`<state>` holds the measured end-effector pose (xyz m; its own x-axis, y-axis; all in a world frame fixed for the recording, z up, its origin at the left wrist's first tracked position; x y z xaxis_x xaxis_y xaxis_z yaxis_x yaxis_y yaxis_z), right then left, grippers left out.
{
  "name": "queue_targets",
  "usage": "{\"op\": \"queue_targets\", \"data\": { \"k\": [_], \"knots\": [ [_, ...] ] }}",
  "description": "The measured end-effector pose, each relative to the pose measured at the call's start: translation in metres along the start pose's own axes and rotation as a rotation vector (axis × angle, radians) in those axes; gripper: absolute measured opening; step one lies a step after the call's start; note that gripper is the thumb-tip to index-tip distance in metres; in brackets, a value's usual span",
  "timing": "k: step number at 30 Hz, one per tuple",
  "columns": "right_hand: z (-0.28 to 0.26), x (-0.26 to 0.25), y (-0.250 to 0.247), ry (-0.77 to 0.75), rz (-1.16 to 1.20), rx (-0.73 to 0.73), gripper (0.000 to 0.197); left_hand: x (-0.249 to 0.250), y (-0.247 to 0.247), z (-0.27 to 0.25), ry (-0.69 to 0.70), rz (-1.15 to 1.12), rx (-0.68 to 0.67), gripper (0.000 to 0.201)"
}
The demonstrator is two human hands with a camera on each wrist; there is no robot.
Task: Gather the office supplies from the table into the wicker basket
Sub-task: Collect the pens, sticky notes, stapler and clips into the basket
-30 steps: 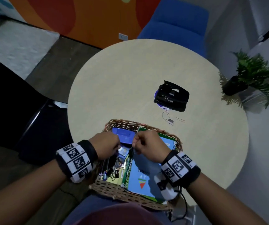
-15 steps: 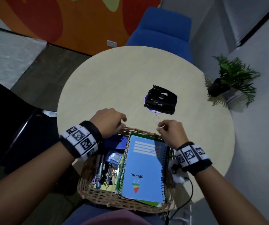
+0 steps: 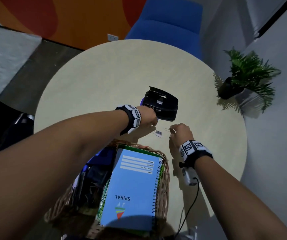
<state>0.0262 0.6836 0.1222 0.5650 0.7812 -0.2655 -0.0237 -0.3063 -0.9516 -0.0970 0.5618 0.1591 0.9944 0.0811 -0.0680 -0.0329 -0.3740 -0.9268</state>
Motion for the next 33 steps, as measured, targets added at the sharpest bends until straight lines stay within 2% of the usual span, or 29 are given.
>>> {"op": "queue_targets", "data": {
  "k": [2,7,10,15,17,19,21,24,26,28,30,33],
  "knots": [
    [0.003,0.002,0.005,0.008,-0.008,0.020,0.022,0.004,0.006,0.011,-0.071,-0.095,0.019,0.022],
    [0.006,0.008,0.008,0.084,0.068,0.059,0.021,0.008,0.007,0.021,-0.085,-0.145,0.041,0.005],
    [0.007,0.008,0.009,0.106,0.094,0.068,0.014,0.005,0.011,0.023,-0.120,-0.163,0.016,0.011],
    [0.007,0.008,0.013,0.160,0.115,0.042,0.004,0.006,0.014,0.021,-0.151,-0.144,-0.047,0.010],
    [0.006,0.008,0.014,0.190,0.122,0.017,0.003,0.006,0.015,0.018,-0.173,-0.165,-0.035,0.012],
    [0.005,0.007,0.013,0.210,0.118,0.016,0.011,0.004,0.010,0.010,-0.212,-0.195,0.023,0.014],
    [0.001,0.005,0.008,0.190,0.112,0.042,0.017,0.001,-0.003,-0.005,-0.228,-0.272,0.082,0.013],
    [-0.006,0.002,-0.010,0.106,0.197,0.087,0.012,-0.006,-0.020,-0.043,-0.332,-0.433,0.244,0.010],
    [-0.013,-0.004,-0.027,0.043,0.294,0.051,0.011,-0.005,-0.021,-0.078,-0.438,-0.587,0.363,0.011],
    [-0.029,-0.018,-0.043,-0.020,0.383,-0.036,0.024,0.003,-0.013,-0.117,-0.520,-0.730,0.428,0.015],
    [-0.051,-0.038,-0.053,-0.080,0.461,-0.145,0.032,0.016,0.003,-0.153,-0.560,-0.791,0.425,0.012],
    [-0.088,-0.071,-0.052,-0.177,0.535,-0.320,0.028,0.039,0.034,-0.200,-0.597,-0.835,0.311,0.007]
  ]
}}
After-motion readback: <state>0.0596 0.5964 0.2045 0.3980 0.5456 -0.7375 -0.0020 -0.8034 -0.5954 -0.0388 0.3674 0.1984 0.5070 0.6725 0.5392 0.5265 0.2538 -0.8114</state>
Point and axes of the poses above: each hand's wrist, its own z-axis towards the middle knuckle, its own y-axis out of the palm, x = y × z, the point moved 2 cm from there along z, towards the middle knuckle, and after that the axes turned 12 degrees about x, right-handed, at the moved point
